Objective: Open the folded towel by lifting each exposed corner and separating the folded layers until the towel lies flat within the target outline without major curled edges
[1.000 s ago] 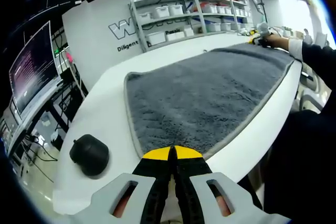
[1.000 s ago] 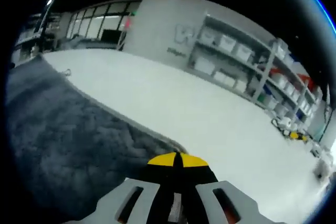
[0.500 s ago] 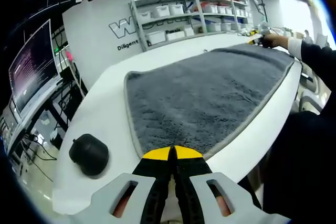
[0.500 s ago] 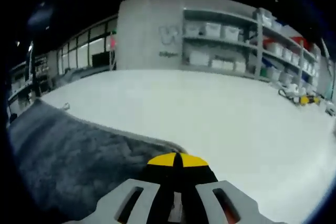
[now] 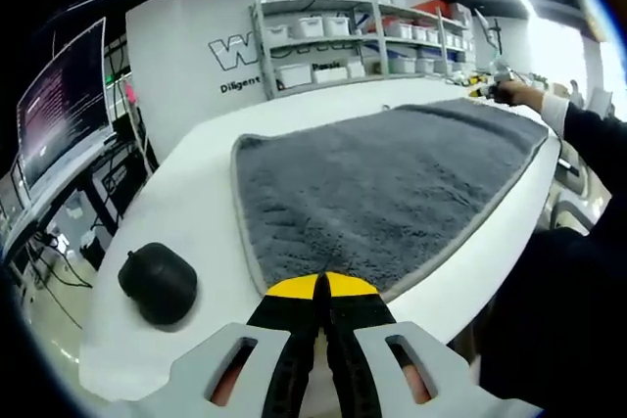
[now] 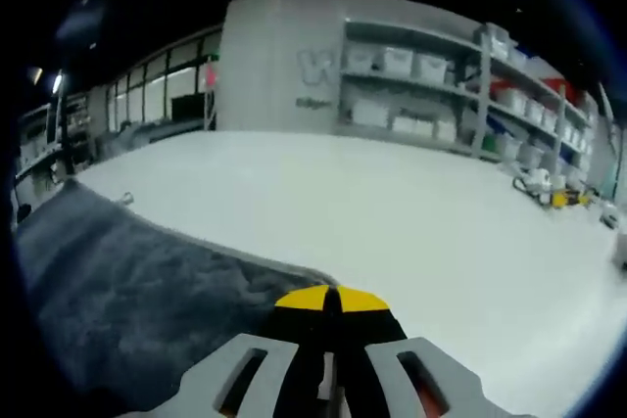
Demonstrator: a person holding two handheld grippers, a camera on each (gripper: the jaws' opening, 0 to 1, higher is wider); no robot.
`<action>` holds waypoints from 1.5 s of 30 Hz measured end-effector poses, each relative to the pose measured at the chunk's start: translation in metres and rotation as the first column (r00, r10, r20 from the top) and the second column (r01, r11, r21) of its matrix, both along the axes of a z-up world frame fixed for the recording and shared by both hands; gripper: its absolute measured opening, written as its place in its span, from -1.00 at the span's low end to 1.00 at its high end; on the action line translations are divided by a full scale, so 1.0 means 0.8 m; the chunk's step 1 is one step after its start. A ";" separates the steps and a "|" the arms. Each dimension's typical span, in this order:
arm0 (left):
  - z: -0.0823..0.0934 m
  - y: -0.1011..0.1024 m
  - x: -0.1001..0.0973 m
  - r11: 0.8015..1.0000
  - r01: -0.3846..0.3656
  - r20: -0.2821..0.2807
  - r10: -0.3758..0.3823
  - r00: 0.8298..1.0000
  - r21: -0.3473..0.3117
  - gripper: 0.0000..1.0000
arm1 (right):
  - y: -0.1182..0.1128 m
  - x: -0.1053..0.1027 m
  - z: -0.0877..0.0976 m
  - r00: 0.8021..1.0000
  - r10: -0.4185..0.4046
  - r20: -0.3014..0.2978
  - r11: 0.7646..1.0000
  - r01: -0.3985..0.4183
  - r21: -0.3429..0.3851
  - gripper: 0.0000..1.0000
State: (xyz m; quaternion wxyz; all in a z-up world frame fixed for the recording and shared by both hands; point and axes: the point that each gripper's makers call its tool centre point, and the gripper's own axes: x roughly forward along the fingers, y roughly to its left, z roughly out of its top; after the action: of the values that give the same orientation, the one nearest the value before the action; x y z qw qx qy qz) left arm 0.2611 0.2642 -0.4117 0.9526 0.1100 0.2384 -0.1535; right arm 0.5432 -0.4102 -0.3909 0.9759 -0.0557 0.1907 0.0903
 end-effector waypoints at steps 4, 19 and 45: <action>0.015 -0.007 0.001 0.996 0.034 0.053 -0.030 0.998 -0.077 -0.99 | 0.003 -0.013 0.011 1.000 0.027 0.011 1.000 -0.027 -0.008 -1.00; 0.063 0.007 0.016 0.985 0.015 0.219 0.023 0.975 -0.170 -0.55 | 0.031 -0.066 0.041 0.988 0.132 0.083 0.990 -0.127 -0.062 -0.67; 0.121 -0.016 0.058 0.948 0.042 0.334 0.069 0.940 -0.314 0.38 | 0.115 -0.196 0.098 0.915 0.273 0.298 0.959 -0.282 -0.012 0.10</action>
State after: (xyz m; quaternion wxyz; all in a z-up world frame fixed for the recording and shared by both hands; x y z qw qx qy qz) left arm 0.3074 0.2511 -0.3149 0.9857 -0.0209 0.0431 -0.1618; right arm 0.3860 -0.3185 -0.3122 0.9714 -0.0799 0.0308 0.2214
